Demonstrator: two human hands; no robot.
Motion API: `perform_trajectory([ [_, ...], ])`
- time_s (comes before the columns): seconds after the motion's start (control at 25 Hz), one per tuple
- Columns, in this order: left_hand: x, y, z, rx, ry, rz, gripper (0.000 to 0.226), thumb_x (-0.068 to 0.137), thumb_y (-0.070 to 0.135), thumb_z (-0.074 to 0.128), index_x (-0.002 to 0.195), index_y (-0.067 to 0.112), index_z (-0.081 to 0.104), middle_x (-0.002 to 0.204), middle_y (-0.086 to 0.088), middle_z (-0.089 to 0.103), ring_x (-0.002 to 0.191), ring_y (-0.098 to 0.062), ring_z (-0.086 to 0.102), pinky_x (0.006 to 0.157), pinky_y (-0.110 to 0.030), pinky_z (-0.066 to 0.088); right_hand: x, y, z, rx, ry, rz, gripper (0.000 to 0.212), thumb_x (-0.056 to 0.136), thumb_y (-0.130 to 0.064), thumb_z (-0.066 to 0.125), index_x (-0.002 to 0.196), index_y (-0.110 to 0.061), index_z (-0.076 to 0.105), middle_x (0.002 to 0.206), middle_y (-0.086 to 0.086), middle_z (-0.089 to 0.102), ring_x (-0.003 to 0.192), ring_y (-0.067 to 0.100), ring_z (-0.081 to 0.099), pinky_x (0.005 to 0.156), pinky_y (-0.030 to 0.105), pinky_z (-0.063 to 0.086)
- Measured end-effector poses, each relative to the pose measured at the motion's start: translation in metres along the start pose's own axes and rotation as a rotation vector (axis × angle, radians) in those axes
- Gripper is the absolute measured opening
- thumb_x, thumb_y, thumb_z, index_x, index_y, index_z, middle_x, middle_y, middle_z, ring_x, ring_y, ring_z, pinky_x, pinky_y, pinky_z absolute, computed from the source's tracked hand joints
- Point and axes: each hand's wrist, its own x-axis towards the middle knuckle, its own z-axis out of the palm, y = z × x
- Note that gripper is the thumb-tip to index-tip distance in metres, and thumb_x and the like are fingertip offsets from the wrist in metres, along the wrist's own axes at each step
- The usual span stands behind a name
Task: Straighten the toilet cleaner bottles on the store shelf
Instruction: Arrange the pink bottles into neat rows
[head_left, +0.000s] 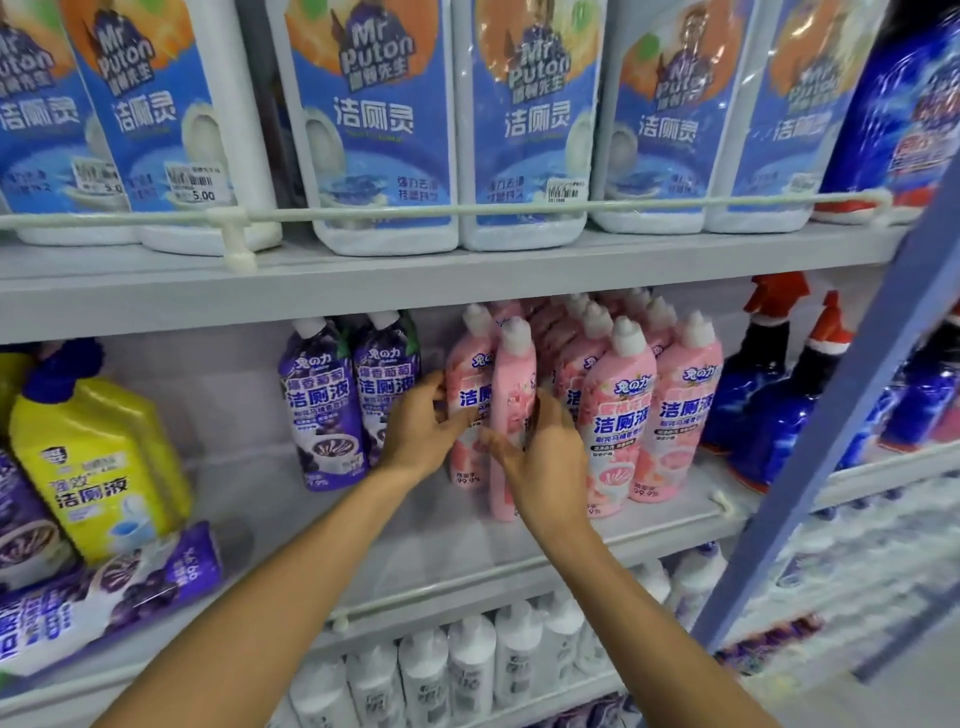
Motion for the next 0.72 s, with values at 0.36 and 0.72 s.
perform_trajectory([
  [0.36, 0.034, -0.01, 0.022, 0.048, 0.013, 0.022, 0.025, 0.087, 0.021, 0.074, 0.108, 0.013, 0.063, 0.095, -0.004, 0.074, 0.083, -0.023, 0.071, 0.073, -0.037, 0.059, -0.015, -0.003, 0.029, 0.014, 0.111, 0.194, 0.061, 0.084, -0.033, 0.077, 0.135, -0.016, 0.049, 0.121, 0.01, 0.065, 0.107, 0.034, 0.065, 0.082, 0.042, 0.054],
  [0.72, 0.047, -0.025, 0.025, -0.012, -0.009, 0.036, 0.025, 0.085, 0.012, 0.076, 0.106, 0.011, 0.063, 0.094, -0.005, 0.074, 0.084, -0.025, 0.071, 0.077, -0.044, 0.061, -0.002, -0.01, 0.05, 0.016, 0.274, 0.271, 0.053, 0.093, -0.043, 0.067, 0.131, -0.011, 0.052, 0.123, 0.012, 0.066, 0.108, 0.035, 0.066, 0.08, 0.04, 0.053],
])
